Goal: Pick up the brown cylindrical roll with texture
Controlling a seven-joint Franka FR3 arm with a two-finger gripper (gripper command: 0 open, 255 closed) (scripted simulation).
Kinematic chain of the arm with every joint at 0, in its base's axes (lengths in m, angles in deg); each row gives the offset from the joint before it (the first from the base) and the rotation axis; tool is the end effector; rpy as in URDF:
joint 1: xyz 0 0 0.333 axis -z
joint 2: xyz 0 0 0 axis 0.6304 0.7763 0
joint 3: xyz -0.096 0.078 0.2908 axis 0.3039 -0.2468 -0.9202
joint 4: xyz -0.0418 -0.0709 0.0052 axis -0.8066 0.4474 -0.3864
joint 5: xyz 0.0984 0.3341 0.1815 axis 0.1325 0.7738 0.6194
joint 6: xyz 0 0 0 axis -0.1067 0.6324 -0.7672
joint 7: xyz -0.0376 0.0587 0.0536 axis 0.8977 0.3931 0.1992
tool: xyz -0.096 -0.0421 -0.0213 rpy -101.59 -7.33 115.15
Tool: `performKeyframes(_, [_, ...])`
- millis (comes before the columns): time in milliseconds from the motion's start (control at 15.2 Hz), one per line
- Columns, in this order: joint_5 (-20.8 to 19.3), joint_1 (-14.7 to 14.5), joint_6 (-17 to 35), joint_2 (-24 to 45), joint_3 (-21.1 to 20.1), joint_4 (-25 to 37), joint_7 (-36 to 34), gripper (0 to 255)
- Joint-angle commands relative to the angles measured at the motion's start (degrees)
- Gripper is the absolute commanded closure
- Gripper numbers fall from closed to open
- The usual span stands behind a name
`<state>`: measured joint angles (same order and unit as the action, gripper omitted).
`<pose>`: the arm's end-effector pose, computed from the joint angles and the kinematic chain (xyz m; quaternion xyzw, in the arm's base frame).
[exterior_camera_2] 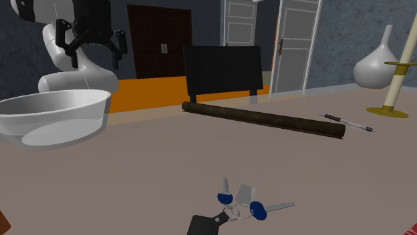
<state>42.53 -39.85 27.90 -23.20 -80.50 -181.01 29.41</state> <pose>0.2901 -0.0090 0.5726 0.9973 -0.0102 -0.0522 0.0498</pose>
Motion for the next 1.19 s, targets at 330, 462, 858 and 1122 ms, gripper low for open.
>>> performKeyframes(330, [2.8,-2.0,7.1,8.6,-1.5,2.4,-1.0,0])
performKeyframes(462, [3.7,-2.7,9.6,12.2,-2.2,3.8,-1.3,0])
performKeyframes(858, [6.2,-4.7,16.2,23.1,-4.1,9.6,-1.8,0])
performKeyframes(1122, [7.4,-5.9,19.5,30.6,-5.4,14.7,-2.1,0])
